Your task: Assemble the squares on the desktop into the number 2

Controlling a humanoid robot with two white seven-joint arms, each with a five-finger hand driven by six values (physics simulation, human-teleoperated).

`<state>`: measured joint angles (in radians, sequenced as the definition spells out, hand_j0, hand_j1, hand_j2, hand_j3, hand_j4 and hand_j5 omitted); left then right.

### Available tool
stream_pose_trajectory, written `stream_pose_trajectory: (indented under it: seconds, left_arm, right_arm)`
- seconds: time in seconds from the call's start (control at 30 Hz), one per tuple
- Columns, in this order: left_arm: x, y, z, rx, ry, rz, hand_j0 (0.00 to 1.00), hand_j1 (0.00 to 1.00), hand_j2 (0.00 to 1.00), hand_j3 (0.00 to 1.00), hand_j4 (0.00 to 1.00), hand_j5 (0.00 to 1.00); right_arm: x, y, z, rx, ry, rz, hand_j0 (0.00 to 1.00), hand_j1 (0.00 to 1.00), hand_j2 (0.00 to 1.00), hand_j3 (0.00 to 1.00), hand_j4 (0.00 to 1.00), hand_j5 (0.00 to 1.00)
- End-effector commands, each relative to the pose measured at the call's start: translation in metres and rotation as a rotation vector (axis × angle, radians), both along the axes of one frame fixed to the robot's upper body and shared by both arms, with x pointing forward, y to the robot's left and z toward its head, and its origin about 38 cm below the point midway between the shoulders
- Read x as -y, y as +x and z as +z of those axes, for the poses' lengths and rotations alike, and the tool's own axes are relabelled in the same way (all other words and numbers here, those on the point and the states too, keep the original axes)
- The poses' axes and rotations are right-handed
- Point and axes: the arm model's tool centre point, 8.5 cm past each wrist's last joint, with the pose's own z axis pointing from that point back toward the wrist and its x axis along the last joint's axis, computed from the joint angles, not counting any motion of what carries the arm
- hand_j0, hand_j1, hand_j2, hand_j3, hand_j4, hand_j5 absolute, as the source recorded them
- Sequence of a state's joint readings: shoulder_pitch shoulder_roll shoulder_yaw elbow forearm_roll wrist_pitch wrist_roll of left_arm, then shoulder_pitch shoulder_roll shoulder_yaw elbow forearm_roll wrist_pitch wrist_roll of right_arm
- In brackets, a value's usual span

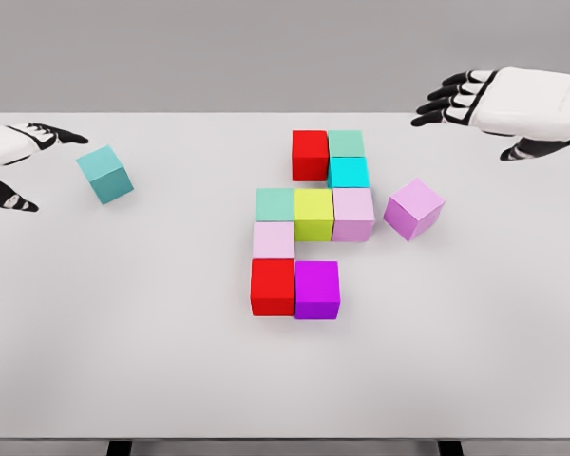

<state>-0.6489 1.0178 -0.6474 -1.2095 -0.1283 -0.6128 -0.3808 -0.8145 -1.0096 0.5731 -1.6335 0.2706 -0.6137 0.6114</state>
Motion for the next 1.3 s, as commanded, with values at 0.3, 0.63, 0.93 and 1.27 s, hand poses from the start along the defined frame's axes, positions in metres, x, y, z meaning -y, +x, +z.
stream_pose_trajectory:
  seconds: [0.3, 0.63, 0.93, 1.27]
  left_arm:
    - [0.019, 0.035, -0.024, -0.021, -0.056, 0.037, 1.00, 1.00, 1.00, 1.00, 1.00, 1.00]
    - [0.070, 0.066, 0.000, 0.087, 0.202, -0.081, 1.00, 1.00, 1.00, 1.00, 1.00, 1.00]
    - [0.071, 0.067, -0.018, 0.069, 0.523, -0.117, 1.00, 1.00, 1.00, 1.00, 1.00, 1.00]
    - [0.081, 0.078, -0.046, 0.007, 0.468, -0.092, 1.00, 1.00, 1.00, 1.00, 1.00, 1.00]
  right_arm:
    - [-0.002, -0.001, -0.027, -0.088, -0.016, 0.008, 1.00, 1.00, 1.00, 1.00, 1.00, 1.00]
    - [-0.005, 0.002, -0.067, -0.255, 0.032, -0.089, 1.00, 1.00, 1.00, 1.00, 1.00, 1.00]
    - [0.011, 0.021, -0.090, -0.323, 0.048, -0.265, 1.00, 1.00, 1.00, 1.00, 1.00, 1.00]
    - [-0.004, 0.036, -0.105, -0.343, 0.068, -0.266, 1.00, 1.00, 1.00, 1.00, 1.00, 1.00]
